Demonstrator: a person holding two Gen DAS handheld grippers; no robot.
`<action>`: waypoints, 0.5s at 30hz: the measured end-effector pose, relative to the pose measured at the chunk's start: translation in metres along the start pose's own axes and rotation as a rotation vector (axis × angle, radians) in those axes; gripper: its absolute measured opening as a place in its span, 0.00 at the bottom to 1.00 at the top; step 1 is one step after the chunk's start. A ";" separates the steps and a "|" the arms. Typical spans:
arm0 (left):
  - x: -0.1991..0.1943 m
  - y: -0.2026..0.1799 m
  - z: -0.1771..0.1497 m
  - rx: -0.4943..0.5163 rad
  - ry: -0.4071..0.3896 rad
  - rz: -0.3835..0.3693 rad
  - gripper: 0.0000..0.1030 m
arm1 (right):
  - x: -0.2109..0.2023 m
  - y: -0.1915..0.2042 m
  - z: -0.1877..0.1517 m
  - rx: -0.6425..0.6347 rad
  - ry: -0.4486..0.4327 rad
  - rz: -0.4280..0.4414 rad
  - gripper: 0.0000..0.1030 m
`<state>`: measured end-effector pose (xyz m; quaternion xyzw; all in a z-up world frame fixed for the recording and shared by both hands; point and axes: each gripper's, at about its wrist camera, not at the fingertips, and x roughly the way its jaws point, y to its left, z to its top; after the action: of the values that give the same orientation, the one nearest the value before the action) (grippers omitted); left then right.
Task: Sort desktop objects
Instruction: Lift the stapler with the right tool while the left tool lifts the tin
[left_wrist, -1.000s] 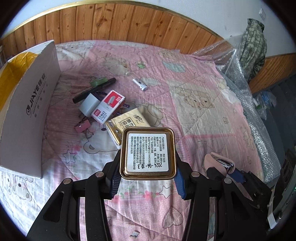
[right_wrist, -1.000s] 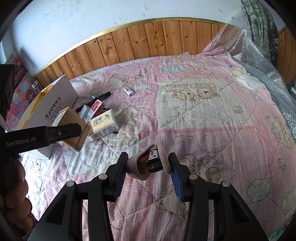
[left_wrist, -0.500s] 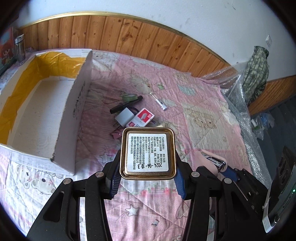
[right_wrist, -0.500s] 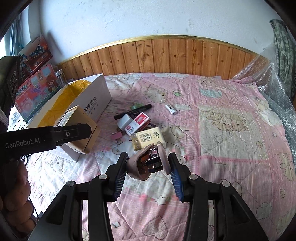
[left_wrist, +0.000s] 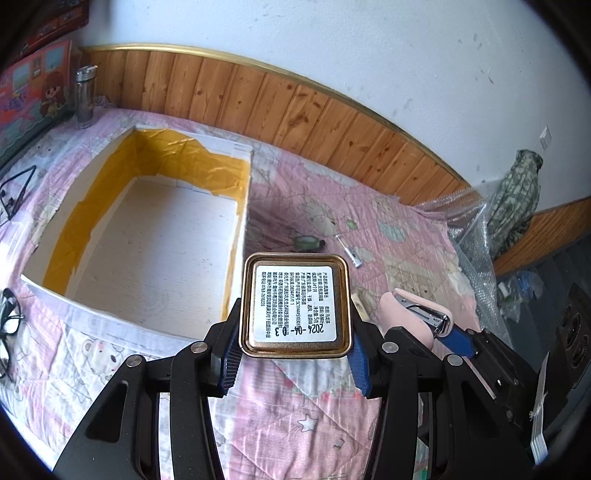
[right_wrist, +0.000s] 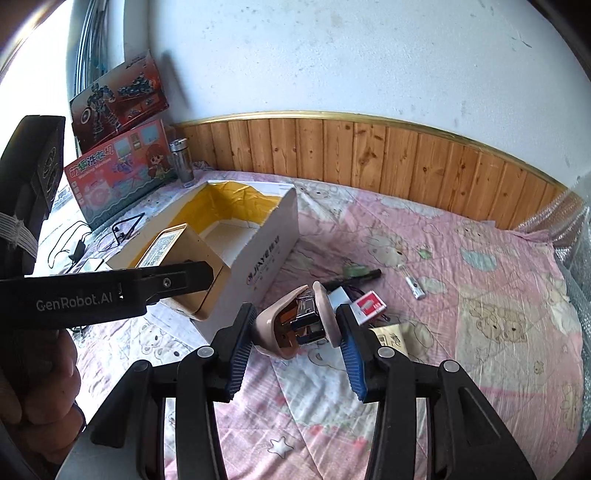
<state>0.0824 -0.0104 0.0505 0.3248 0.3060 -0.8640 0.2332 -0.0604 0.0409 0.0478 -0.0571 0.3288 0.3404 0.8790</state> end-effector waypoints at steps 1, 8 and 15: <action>-0.004 0.005 0.002 -0.011 -0.007 0.002 0.49 | 0.000 0.006 0.004 -0.013 -0.003 0.010 0.45; -0.030 0.042 0.014 -0.068 -0.057 0.035 0.49 | 0.003 0.044 0.026 -0.085 -0.017 0.074 0.45; -0.049 0.076 0.027 -0.123 -0.096 0.076 0.49 | 0.007 0.078 0.042 -0.146 -0.012 0.153 0.45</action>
<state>0.1496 -0.0723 0.0728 0.2792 0.3347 -0.8487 0.2997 -0.0841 0.1178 0.0856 -0.0935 0.3012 0.4299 0.8460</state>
